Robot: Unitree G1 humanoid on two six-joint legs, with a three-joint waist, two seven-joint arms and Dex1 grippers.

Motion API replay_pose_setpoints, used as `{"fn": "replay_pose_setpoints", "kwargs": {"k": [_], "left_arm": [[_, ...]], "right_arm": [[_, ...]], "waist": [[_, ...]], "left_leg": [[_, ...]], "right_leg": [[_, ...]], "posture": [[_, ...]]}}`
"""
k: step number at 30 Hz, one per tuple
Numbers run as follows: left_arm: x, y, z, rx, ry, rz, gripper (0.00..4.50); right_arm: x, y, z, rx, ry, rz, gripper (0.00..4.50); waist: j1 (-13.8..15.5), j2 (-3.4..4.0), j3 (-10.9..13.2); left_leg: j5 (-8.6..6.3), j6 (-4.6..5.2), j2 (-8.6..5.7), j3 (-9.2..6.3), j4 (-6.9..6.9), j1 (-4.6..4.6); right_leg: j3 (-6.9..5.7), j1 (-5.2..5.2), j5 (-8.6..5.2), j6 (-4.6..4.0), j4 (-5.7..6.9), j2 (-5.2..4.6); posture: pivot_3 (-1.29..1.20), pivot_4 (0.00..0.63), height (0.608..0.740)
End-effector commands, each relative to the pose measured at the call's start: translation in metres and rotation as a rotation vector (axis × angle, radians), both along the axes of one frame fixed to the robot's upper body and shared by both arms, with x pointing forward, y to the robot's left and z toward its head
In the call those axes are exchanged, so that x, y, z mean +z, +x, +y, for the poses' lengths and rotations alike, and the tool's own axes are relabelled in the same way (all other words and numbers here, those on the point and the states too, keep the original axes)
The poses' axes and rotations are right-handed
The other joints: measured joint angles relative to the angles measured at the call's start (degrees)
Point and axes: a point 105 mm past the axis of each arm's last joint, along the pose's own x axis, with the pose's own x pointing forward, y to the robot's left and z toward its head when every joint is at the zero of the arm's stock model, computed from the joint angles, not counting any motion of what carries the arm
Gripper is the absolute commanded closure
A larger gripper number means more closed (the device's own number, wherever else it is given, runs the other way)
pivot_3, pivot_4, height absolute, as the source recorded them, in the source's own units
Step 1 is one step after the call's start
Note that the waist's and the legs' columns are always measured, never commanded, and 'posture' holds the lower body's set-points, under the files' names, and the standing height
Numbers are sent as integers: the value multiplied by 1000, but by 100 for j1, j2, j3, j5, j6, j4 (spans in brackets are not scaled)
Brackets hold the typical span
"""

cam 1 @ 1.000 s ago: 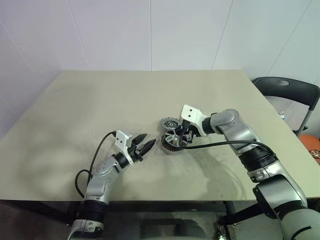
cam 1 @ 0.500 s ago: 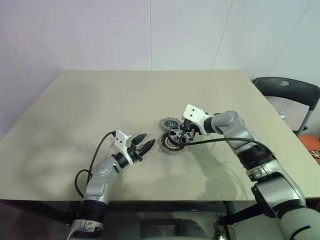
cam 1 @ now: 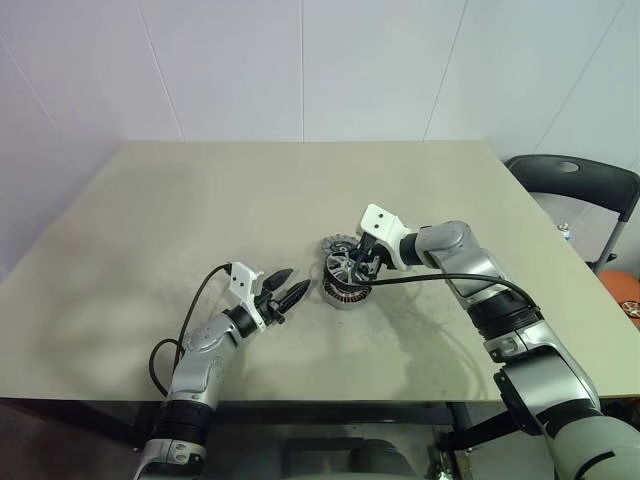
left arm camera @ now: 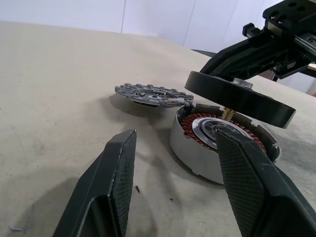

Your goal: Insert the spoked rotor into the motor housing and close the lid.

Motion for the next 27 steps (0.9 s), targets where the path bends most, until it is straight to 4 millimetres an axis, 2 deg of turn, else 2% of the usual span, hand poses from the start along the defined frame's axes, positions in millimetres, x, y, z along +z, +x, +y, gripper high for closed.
{"fn": "replay_pose_setpoints", "kwargs": {"k": [1,10,20,27], "left_arm": [[7,1,0,-1,0,-38,1806],[8,1,1,-6,5,-37,1806],[7,1,-1,-17,4,-35,1806],[8,1,-1,-12,4,-38,1806]], "right_arm": [[9,2,2,2,26,-35,4493],[-1,-1,2,-17,37,-12,4493],[-2,0,-2,-28,32,-16,4493],[-18,-5,-3,-27,3,4,4493]], "waist": [[0,0,0],[0,0,0],[-1,0,0],[1,-1,-2]], "left_leg": [[0,0,0,0,0,0],[0,0,0,0,1,1],[0,0,0,1,1,5],[0,0,0,0,1,14]], "right_leg": [[0,0,0,0,0,0],[0,1,0,0,1,2],[0,4,0,0,2,3],[0,14,0,0,2,4]], "posture": [[0,0,740],[0,0,740],[0,0,740],[0,0,740]]}}
